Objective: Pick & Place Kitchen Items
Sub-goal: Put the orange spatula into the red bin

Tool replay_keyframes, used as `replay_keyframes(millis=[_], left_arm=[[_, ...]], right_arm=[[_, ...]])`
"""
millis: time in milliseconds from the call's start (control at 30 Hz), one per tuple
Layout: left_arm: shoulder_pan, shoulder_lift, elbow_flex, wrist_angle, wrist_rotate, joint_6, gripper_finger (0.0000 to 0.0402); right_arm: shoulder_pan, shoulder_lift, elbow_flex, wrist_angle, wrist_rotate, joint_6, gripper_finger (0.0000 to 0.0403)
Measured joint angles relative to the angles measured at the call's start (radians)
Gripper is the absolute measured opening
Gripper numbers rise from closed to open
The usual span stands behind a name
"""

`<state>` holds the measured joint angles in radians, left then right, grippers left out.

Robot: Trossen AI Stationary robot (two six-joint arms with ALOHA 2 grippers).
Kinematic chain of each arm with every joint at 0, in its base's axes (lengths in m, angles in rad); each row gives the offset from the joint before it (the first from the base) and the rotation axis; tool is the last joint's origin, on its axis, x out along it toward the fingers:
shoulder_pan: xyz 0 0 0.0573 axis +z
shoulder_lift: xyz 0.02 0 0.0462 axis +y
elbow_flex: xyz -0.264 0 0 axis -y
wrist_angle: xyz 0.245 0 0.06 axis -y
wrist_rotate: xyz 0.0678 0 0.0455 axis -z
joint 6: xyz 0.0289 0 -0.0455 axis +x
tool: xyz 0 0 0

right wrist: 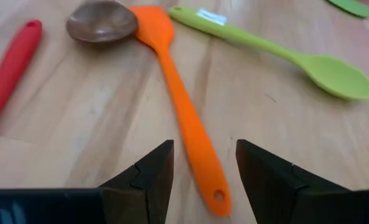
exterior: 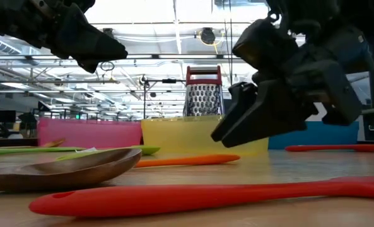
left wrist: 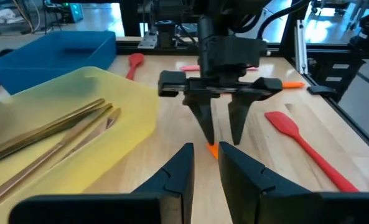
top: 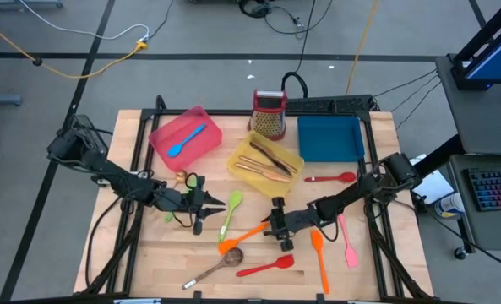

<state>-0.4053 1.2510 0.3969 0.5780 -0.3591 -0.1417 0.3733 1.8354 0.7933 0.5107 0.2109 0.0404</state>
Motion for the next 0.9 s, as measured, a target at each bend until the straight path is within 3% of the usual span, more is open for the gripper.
replay_keyframes(millis=[633,900], left_arm=[[0.0,0.0,0.0,-0.006,0.001,0.006,0.0076],[0.0,0.0,0.0,-0.022,0.001,0.008,0.0076]], right_arm=[[-0.038,0.003,0.0,-0.105,-0.058,0.152,0.0166],[0.0,0.109,0.001,0.079,-0.064,0.19,0.0166]])
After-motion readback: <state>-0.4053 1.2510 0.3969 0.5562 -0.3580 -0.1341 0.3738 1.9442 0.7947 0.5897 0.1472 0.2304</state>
